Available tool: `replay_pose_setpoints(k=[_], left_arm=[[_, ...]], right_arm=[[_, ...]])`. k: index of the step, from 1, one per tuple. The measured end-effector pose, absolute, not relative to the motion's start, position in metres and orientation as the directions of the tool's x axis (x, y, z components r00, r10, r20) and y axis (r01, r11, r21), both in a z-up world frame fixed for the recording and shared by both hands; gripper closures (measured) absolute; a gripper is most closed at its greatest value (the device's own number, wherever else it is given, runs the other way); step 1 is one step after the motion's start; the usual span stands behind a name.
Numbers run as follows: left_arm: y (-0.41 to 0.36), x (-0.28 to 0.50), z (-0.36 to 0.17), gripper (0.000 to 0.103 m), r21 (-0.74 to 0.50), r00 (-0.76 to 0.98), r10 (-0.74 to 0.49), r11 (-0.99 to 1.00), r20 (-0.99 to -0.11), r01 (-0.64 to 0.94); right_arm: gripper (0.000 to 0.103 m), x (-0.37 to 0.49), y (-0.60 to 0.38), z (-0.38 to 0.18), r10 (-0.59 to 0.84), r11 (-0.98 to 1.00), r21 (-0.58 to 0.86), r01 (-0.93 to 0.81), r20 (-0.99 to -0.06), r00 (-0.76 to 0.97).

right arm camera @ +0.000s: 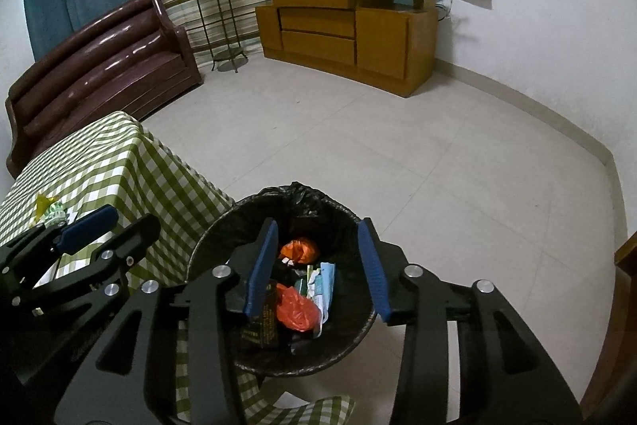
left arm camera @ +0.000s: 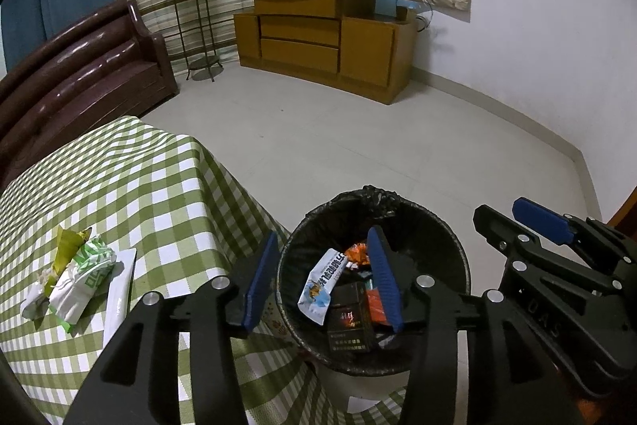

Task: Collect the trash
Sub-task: 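Open both tools above the bin to drop the two tubes, then move both open tools back over the table toward the remaining wrappers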

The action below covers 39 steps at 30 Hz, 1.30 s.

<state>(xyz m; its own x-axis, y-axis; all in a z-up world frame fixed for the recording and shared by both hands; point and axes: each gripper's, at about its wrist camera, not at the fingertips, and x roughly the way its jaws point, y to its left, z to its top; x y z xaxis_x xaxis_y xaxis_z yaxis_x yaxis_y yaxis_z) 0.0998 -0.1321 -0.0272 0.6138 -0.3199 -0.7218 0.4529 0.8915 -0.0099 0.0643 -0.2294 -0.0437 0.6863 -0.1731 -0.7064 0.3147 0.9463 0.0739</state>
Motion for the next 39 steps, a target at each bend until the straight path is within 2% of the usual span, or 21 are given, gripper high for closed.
replay_pose_setpoints(k=[11, 13, 20, 39], left_arm=[[-0.130, 0.102, -0.026, 0.052, -0.014, 0.616, -0.321, 0.894, -0.719, 0.448], [-0.129, 0.104, -0.024, 0.051, -0.020, 0.617, -0.322, 0.895, -0.718, 0.445], [-0.124, 0.102, -0.017, 0.045, -0.025, 0.626, -0.320, 0.901, -0.711, 0.432], [-0.060, 0.092, -0.007, 0.043, -0.012, 0.668, -0.246, 0.942, -0.702, 0.335]], right_arm=[[0.059, 0.064, -0.233, -0.041, -0.178, 0.945, 0.072, 0.319, -0.704, 0.688], [0.053, 0.064, -0.233, -0.041, -0.181, 0.945, 0.070, 0.319, -0.702, 0.689], [0.048, 0.063, -0.235, -0.033, -0.184, 0.944, 0.071, 0.321, -0.696, 0.695], [0.047, 0.067, -0.186, -0.028, -0.136, 0.969, 0.059, 0.242, -0.690, 0.711]])
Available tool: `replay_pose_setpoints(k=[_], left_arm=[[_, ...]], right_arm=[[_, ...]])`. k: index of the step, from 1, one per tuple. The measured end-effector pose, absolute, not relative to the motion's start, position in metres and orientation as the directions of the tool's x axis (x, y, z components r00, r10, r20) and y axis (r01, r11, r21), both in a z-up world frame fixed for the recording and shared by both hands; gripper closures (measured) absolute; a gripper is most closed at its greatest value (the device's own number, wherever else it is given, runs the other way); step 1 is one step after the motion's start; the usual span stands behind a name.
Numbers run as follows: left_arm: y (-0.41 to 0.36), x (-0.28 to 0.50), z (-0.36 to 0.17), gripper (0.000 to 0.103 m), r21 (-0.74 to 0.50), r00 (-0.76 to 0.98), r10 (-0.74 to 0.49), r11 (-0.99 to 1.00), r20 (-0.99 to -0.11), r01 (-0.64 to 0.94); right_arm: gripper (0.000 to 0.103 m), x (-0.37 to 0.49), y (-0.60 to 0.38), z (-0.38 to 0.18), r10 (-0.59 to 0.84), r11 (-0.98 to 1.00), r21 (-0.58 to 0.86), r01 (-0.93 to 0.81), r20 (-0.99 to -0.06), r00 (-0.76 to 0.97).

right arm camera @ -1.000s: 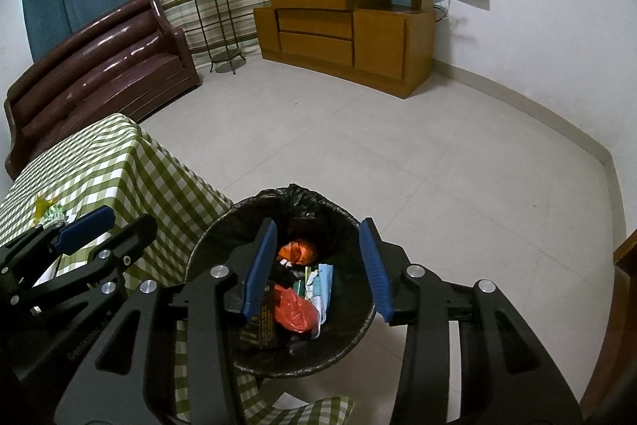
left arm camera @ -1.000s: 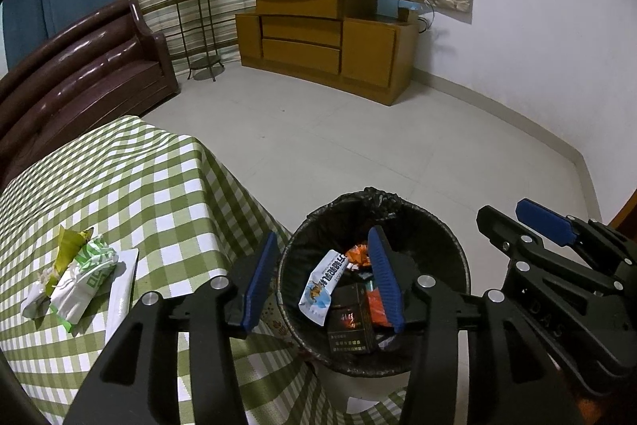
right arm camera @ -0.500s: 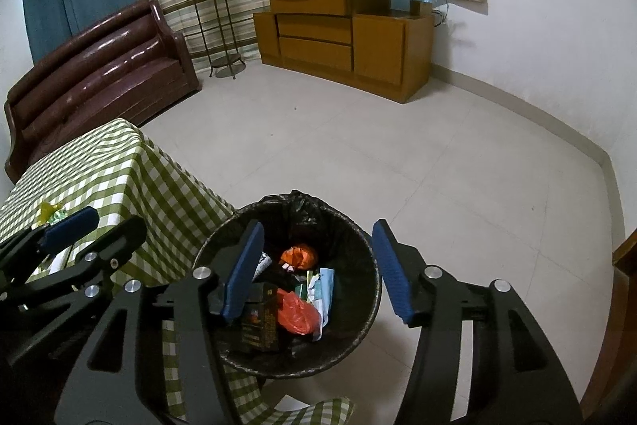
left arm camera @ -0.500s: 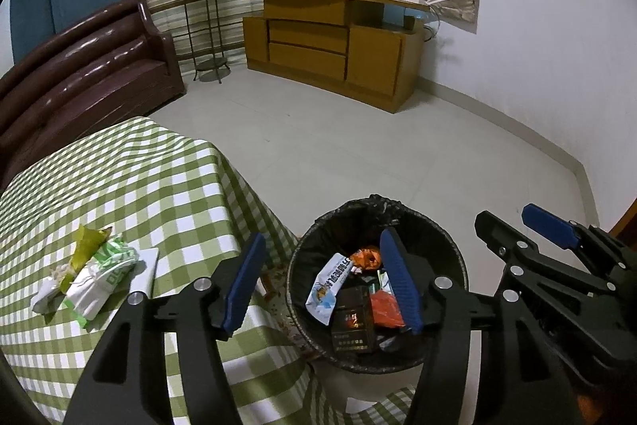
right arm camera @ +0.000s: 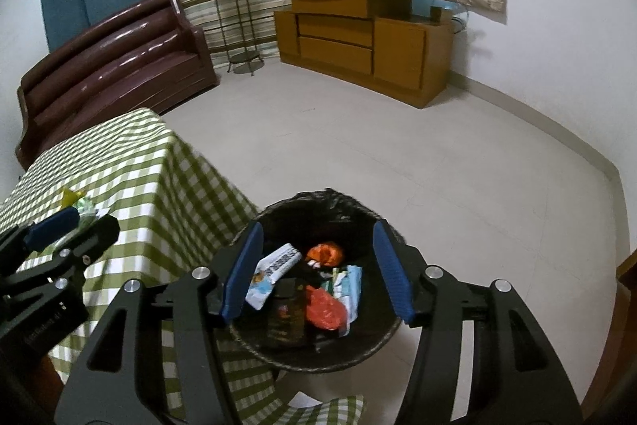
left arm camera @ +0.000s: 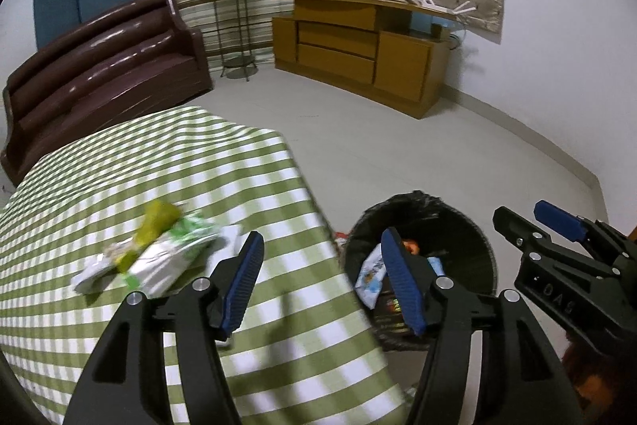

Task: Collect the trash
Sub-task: 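Move both open tools back over the table toward the remaining wrappers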

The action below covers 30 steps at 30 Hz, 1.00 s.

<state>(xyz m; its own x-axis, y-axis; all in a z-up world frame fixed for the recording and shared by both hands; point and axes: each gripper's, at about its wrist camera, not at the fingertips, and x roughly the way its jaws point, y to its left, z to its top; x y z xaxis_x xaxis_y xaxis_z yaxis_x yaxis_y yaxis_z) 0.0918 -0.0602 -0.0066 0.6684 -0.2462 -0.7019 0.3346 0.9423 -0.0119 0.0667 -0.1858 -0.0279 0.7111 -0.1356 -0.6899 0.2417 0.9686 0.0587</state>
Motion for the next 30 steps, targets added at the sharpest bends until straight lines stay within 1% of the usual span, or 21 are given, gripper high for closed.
replay_pose_setpoints(k=[19, 30], left_arm=[[0.052, 0.094, -0.015, 0.043, 0.027, 0.689, -0.088, 0.988, -0.720, 0.155], [0.107, 0.112, -0.027, 0.042, 0.040, 0.670, -0.031, 0.995, -0.741, 0.091]], right_arm=[[0.047, 0.086, -0.098, -0.027, -0.006, 0.995, 0.068, 0.075, -0.700, 0.715], [0.047, 0.098, -0.060, -0.027, 0.036, 0.997, 0.073, 0.021, -0.705, 0.708]])
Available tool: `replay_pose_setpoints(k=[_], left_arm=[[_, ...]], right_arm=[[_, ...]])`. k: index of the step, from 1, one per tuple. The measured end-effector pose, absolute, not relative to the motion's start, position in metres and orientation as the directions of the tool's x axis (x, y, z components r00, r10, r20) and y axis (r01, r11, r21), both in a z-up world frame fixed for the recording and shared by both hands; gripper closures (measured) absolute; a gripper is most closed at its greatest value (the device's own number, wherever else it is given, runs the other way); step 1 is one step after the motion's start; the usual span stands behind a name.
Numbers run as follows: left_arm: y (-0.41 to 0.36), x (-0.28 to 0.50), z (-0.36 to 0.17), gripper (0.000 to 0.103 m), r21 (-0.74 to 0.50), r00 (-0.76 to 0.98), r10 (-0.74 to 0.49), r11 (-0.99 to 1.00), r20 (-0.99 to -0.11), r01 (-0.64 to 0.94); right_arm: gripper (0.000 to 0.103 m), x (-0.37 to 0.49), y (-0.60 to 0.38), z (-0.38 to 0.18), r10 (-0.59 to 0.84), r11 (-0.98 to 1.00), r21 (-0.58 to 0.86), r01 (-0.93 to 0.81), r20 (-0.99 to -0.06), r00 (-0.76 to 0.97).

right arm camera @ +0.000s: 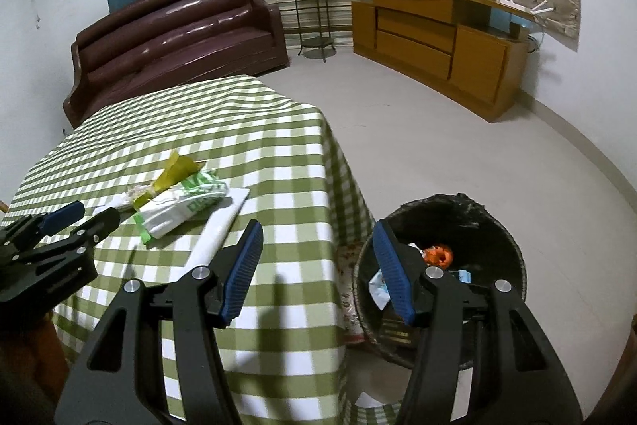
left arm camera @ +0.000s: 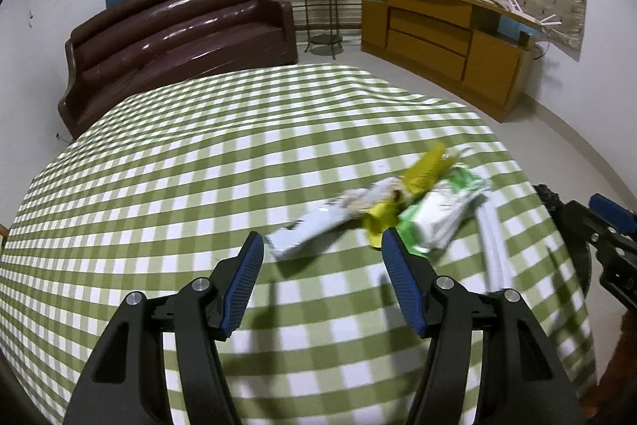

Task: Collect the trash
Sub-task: 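Move both open tools back over the table toward the remaining wrappers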

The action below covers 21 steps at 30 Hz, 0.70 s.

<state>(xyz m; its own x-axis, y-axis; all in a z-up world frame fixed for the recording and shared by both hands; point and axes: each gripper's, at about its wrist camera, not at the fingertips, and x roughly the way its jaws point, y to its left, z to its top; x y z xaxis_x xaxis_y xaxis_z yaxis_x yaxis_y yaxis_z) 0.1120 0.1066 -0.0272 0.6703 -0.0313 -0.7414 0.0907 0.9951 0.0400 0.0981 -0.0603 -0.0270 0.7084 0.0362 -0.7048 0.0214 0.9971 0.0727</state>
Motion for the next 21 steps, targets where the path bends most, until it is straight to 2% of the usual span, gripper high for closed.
replay_pose_setpoints(k=[17, 19, 21], left_arm=[[0.122, 0.150, -0.037, 0.043, 0.060, 0.620, -0.083, 0.977, -0.780, 0.206], [0.123, 0.152, -0.039, 0.045, 0.051, 0.614, -0.096, 0.975, -0.783, 0.217], [0.121, 0.153, -0.040, 0.053, 0.047, 0.607, -0.106, 0.972, -0.788, 0.232]], right_arm=[[0.047, 0.108, -0.050, -0.032, 0.038, 0.997, 0.071, 0.020, -0.725, 0.688], [0.047, 0.108, -0.050, -0.033, 0.038, 0.997, 0.071, 0.020, -0.725, 0.688], [0.047, 0.108, -0.050, -0.034, 0.037, 0.997, 0.070, 0.020, -0.726, 0.687]])
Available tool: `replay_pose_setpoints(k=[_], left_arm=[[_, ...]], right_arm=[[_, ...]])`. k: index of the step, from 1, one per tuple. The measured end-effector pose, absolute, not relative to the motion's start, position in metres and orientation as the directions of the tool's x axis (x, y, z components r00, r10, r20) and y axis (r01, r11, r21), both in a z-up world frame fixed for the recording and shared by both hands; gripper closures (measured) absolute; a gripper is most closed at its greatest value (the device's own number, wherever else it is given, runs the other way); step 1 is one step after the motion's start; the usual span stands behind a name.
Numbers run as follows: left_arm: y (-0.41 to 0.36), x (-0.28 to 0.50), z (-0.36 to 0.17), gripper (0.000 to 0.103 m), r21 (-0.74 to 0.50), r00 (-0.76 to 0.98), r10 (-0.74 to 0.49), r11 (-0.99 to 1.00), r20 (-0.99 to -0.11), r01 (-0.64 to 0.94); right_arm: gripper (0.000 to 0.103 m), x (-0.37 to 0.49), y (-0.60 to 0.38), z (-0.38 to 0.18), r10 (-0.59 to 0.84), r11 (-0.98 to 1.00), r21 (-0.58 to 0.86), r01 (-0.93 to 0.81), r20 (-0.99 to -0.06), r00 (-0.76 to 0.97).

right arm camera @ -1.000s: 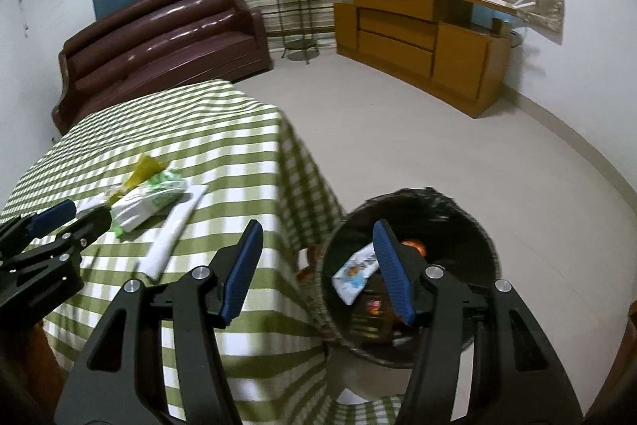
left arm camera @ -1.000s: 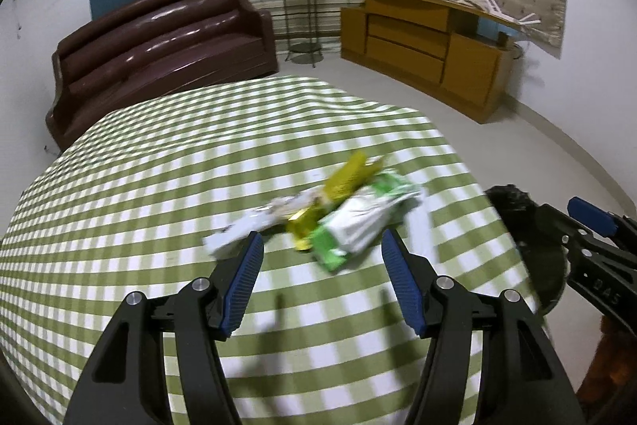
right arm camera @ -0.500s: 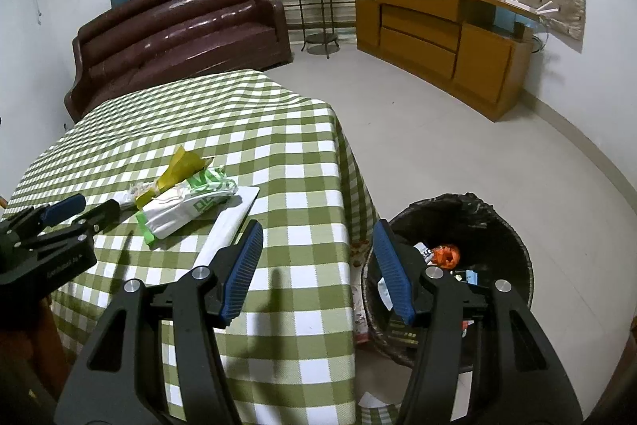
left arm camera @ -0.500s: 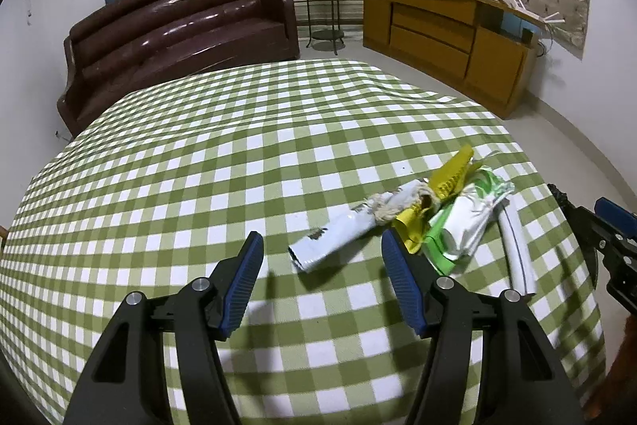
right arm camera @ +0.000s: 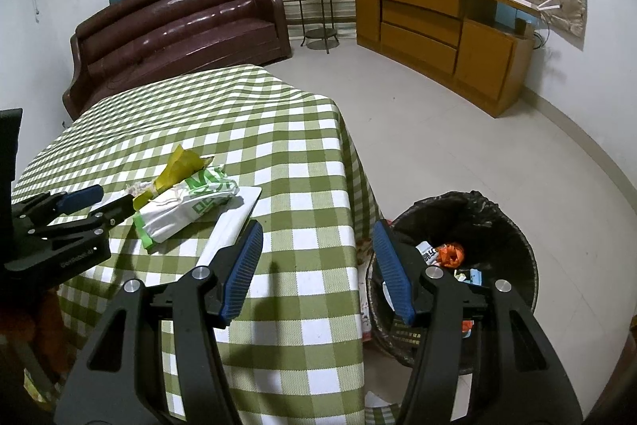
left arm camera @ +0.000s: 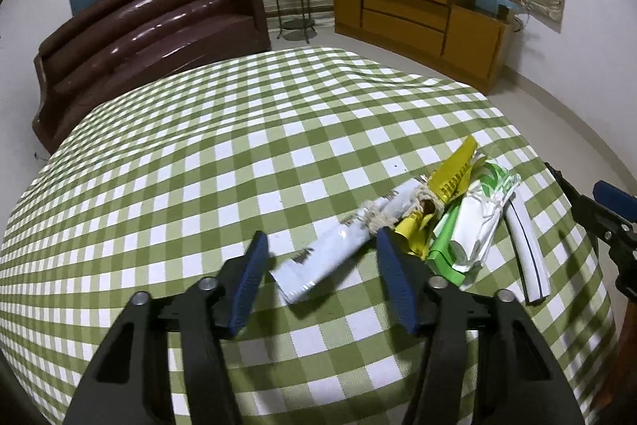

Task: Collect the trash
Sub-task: 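Move both open tools back over the table toward the remaining wrappers, then grasp the white rolled wrapper with the left tool while the right tool grasps the white paper strip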

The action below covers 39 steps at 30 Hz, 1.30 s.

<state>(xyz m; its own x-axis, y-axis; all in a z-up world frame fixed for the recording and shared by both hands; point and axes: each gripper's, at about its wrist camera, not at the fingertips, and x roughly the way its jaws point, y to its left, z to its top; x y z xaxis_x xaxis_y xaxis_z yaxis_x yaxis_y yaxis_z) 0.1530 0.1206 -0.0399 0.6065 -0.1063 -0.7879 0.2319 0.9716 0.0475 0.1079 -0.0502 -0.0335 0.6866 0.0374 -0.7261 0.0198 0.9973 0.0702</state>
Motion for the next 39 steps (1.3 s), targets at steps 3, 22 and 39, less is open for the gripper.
replay_pose_setpoints(k=[3, 22, 39], left_arm=[[0.118, 0.154, -0.041, 0.060, 0.042, 0.604, -0.121, 0.968, -0.787, 0.248], [0.134, 0.124, -0.045, 0.084, -0.016, 0.584, -0.155, 0.972, -0.797, 0.236], [0.133, 0.143, -0.041, 0.054, -0.007, 0.570, -0.143, 0.972, -0.809, 0.234]], right_arm=[[0.047, 0.109, -0.050, -0.035, 0.038, 0.997, 0.070, 0.020, -0.728, 0.684], [0.047, 0.109, -0.047, -0.041, 0.046, 0.997, 0.074, 0.013, -0.733, 0.679], [0.047, 0.109, -0.032, -0.038, 0.058, 0.997, 0.070, -0.010, -0.735, 0.675]])
